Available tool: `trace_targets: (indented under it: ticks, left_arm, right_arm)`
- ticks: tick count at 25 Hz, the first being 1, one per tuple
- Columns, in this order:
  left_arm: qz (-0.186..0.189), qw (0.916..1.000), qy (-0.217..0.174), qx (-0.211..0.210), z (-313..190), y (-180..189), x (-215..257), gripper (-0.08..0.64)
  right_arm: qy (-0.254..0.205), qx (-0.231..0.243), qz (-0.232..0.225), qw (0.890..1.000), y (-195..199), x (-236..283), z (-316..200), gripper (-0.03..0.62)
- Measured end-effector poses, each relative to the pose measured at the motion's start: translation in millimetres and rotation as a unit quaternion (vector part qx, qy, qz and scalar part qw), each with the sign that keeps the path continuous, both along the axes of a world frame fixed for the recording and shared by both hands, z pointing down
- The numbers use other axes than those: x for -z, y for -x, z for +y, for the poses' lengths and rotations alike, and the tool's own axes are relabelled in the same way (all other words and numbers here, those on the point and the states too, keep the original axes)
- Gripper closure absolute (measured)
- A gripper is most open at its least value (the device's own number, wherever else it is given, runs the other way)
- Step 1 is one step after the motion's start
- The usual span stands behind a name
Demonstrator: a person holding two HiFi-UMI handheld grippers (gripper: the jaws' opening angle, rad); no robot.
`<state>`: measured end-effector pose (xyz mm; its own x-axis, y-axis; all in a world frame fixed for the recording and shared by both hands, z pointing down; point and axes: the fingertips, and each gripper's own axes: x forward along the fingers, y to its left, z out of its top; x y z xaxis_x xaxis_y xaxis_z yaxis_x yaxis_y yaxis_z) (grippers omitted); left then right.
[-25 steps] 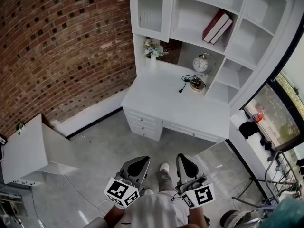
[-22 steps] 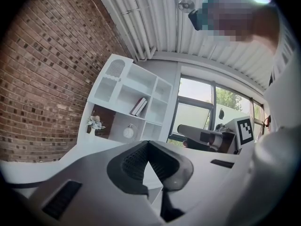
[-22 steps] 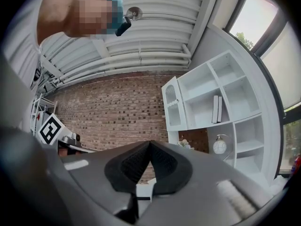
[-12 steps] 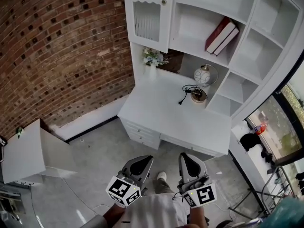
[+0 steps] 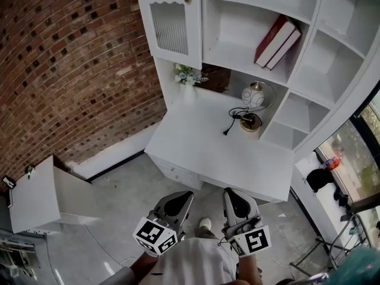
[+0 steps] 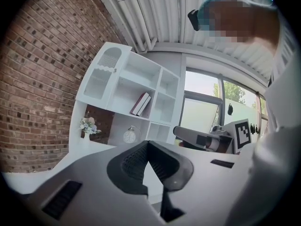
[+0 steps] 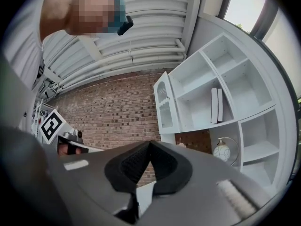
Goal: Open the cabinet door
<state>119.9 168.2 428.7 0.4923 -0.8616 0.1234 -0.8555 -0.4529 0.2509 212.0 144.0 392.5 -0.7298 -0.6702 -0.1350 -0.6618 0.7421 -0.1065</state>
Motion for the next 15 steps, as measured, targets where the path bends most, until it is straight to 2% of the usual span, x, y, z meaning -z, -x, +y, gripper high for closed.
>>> trace_targets:
  ticks: [7, 15]
  left_arm:
    - [-0.003, 0.9999, -0.012, 0.003, -44, -22, 1, 0.551]
    - [-0.003, 0.9991, 0.002, 0.041, -55, -18, -11, 0.551]
  right_arm:
    - [-0.003, 0.002, 0.0, 1.0, -21, -9, -46, 0.58]
    - [0.022, 0.018, 0.0, 1.0, -27, -27, -69, 0.58]
